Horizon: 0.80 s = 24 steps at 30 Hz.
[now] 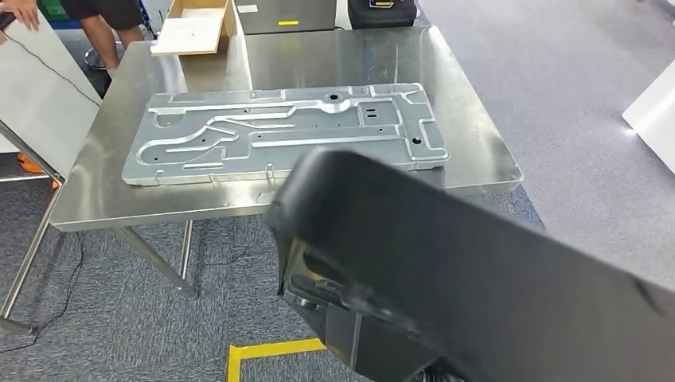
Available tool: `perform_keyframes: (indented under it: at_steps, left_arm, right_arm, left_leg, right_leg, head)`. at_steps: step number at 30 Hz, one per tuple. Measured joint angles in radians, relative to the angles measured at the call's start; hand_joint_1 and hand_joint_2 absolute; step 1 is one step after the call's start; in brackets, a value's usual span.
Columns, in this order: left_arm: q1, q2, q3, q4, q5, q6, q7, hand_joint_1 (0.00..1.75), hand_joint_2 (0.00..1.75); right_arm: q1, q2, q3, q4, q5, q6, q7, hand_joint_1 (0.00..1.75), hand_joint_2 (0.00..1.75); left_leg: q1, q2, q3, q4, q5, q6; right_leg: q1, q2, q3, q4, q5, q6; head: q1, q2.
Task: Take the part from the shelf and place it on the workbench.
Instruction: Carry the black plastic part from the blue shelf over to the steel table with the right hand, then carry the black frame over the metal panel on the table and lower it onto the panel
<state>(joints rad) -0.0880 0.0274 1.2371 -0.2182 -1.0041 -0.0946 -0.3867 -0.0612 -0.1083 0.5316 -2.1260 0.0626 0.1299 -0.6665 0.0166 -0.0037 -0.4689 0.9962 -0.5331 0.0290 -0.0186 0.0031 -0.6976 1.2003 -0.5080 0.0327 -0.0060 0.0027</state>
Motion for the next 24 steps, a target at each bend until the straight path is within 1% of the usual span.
perform_keyframes:
  at_steps: [1,2,3,5,6,7,8,9,10,11,12,13,14,15,16,17,18,19,20,22,23,24]
  left_arm:
    - [0.0,0.0,0.0,0.0,0.0,0.0,0.0,0.0,1.75]
    - [0.0,-0.001,0.0,0.0,0.0,0.0,-0.001,0.0,1.75]
    - [-0.001,-0.001,0.0,0.0,0.0,0.0,-0.001,0.0,1.75]
    - [-0.002,-0.001,0.0,0.0,0.0,-0.002,-0.002,0.0,1.75]
    - [-0.002,-0.001,0.0,0.0,0.0,-0.003,-0.002,0.0,1.75]
    - [-0.004,-0.002,0.0,0.0,0.0,-0.005,-0.003,0.0,1.75]
    - [-0.005,-0.002,0.0,0.0,0.0,-0.006,-0.003,0.0,1.75]
    - [-0.006,-0.003,0.0,0.0,0.0,-0.007,-0.003,0.0,1.75]
    - [-0.006,-0.003,0.0,0.0,-0.001,-0.008,-0.003,0.0,1.75]
    - [-0.005,-0.003,0.0,0.0,-0.001,-0.008,-0.003,0.0,1.75]
    - [-0.003,-0.004,0.0,0.0,-0.001,-0.008,-0.003,0.0,1.75]
    - [-0.001,-0.004,0.0,0.0,-0.002,-0.008,-0.003,0.0,1.75]
    - [0.0,-0.005,0.0,0.0,-0.002,-0.008,-0.003,0.0,1.75]
    - [0.0,-0.005,0.0,0.0,-0.003,-0.009,-0.003,0.0,1.75]
    - [0.001,-0.005,0.0,0.0,-0.003,-0.009,-0.003,0.0,1.75]
    - [0.002,-0.005,0.0,0.0,-0.003,-0.009,-0.003,0.0,1.75]
    - [0.003,-0.005,0.0,0.0,-0.003,-0.009,-0.002,0.0,1.75]
    - [0.004,-0.005,0.0,0.0,-0.003,-0.009,-0.002,0.0,1.75]
    - [0.005,-0.005,0.0,0.0,-0.003,-0.009,-0.002,0.0,1.75]
    - [0.003,-0.005,0.0,0.0,-0.003,-0.009,-0.002,0.0,1.75]
    - [0.001,-0.005,0.0,0.0,-0.004,-0.009,-0.002,0.0,1.75]
    - [0.0,-0.006,0.0,0.0,-0.004,-0.009,-0.003,0.0,1.75]
  right_arm:
    - [0.0,0.0,0.0,0.0,0.001,0.0,0.0,1.75,1.75]
    - [0.0,0.0,0.0,0.001,0.001,0.0,0.0,1.75,1.75]
    - [0.0,0.0,0.0,0.001,0.002,-0.001,0.001,1.75,1.75]
    - [0.0,0.0,0.001,0.001,0.007,-0.004,0.001,1.75,1.75]
    - [0.001,0.0,0.002,0.0,0.01,-0.008,0.001,1.75,1.75]
    - [0.0,0.0,0.003,0.0,0.013,-0.013,0.002,1.75,1.75]
    - [-0.001,0.0,0.005,-0.001,0.015,-0.018,0.002,1.75,1.75]
    - [-0.002,0.0,0.008,-0.001,0.017,-0.023,0.003,1.75,1.75]
    - [-0.003,0.0,0.01,0.0,0.018,-0.027,0.003,1.75,1.75]
    - [-0.003,0.0,0.013,0.0,0.018,-0.031,0.004,1.75,1.75]
    - [-0.003,0.0,0.015,0.0,0.018,-0.034,0.004,1.75,1.75]
    - [-0.003,0.0,0.017,0.0,0.019,-0.036,0.004,1.75,1.75]
    - [-0.003,0.0,0.019,0.001,0.019,-0.037,0.005,1.75,1.75]
    - [-0.003,0.0,0.02,0.001,0.019,-0.038,0.005,1.75,1.75]
    - [-0.004,0.0,0.021,0.001,0.019,-0.038,0.005,1.75,1.75]
    - [-0.004,0.0,0.022,0.002,0.019,-0.038,0.005,1.75,1.75]
    - [-0.005,0.0,0.023,0.003,0.019,-0.038,0.006,1.75,1.75]
    - [-0.006,0.0,0.024,0.004,0.02,-0.038,0.006,1.75,1.75]
    - [-0.007,0.0,0.024,0.005,0.02,-0.038,0.006,1.75,1.75]
    - [-0.009,0.0,0.025,0.005,0.021,-0.039,0.006,1.75,1.75]
    - [-0.011,0.0,0.025,0.005,0.021,-0.04,0.006,1.75,1.75]
    - [-0.013,0.0,0.025,0.006,0.021,-0.042,0.006,1.75,1.75]
  left_leg:
    - [0.002,0.0,0.013,0.0,-0.011,-0.005]
    - [0.002,-0.001,0.022,0.0,-0.021,-0.011]
    - [0.002,0.0,0.027,-0.002,-0.03,-0.018]
    - [0.002,0.001,0.035,-0.001,-0.034,-0.032]
    - [0.003,0.002,0.035,0.006,-0.033,-0.037]
    - [0.004,0.002,0.03,0.031,-0.029,-0.041]
    - [0.005,0.002,0.009,0.071,-0.03,-0.043]
    - [0.006,0.002,-0.026,0.13,-0.039,-0.046]
    - [0.005,0.002,-0.07,0.197,-0.059,-0.048]
    - [0.005,0.002,-0.116,0.255,-0.088,-0.05]
    - [0.005,0.002,-0.154,0.291,-0.115,-0.051]
    - [0.005,0.002,-0.179,0.3,-0.128,-0.049]
    - [0.005,0.002,-0.189,0.276,-0.116,-0.045]
    - [0.004,0.002,-0.186,0.227,-0.075,-0.04]
    - [0.003,0.003,-0.178,0.163,-0.014,-0.033]
    - [0.0,0.002,-0.172,0.11,0.033,-0.028]
    - [-0.003,0.002,-0.165,0.073,0.067,-0.025]
    - [-0.006,0.001,-0.162,0.054,0.083,-0.021]
    - [-0.007,-0.001,-0.159,0.051,0.077,-0.018]
    - [-0.004,-0.002,-0.14,0.04,0.083,-0.007]
    - [-0.003,-0.003,-0.13,0.037,0.08,-0.001]
    - [-0.002,-0.003,-0.121,0.034,0.077,0.003]
  right_leg:
    - [-0.001,-0.001,0.016,-0.059,0.045,-0.001]
    - [0.001,-0.003,0.028,-0.108,0.072,-0.004]
    - [0.004,-0.003,0.034,-0.138,0.09,-0.011]
    - [0.01,-0.002,0.037,-0.148,0.081,-0.03]
    - [0.009,-0.001,0.045,-0.151,0.08,-0.039]
    - [0.008,0.0,0.056,-0.157,0.075,-0.047]
    - [0.007,-0.001,0.069,-0.162,0.07,-0.055]
    - [0.006,-0.001,0.081,-0.167,0.065,-0.06]
    - [0.007,-0.001,0.091,-0.169,0.057,-0.064]
    - [0.008,-0.001,0.101,-0.17,0.048,-0.066]
    - [0.009,0.001,0.112,-0.17,0.039,-0.066]
    - [0.01,0.002,0.124,-0.17,0.028,-0.067]
    - [0.011,0.003,0.139,-0.17,0.017,-0.066]
    - [0.012,0.003,0.155,-0.17,0.006,-0.064]
    - [0.013,0.003,0.17,-0.17,-0.006,-0.062]
    - [0.015,0.004,0.183,-0.168,-0.017,-0.058]
    - [0.016,0.005,0.191,-0.168,-0.029,-0.052]
    - [0.018,0.007,0.197,-0.164,-0.035,-0.046]
    - [0.019,0.008,0.2,-0.159,-0.037,-0.039]
    - [0.018,0.007,0.203,-0.139,-0.037,-0.028]
    - [0.017,0.006,0.192,-0.114,-0.045,-0.024]
    - [0.015,0.004,0.171,-0.072,-0.061,-0.019]
  head:
    - [0.0,0.0]
    - [0.0,0.0]
    - [0.0,0.0]
    - [0.0,0.0]
    - [0.0,0.0]
    - [0.0,0.0]
    - [0.0,0.0]
    - [0.0,0.0]
    - [0.0,0.0]
    - [0.0,0.0]
    - [0.0,0.0]
    - [0.0,0.0]
    - [0.0,0.0]
    - [0.0,0.0]
    - [0.0,0.0]
    - [0.0,0.0]
    - [0.0,0.0]
    - [0.0,0.0]
    - [0.0,0.0]
    - [0.0,0.0]
    - [0.0,0.0]
    - [0.0,0.0]
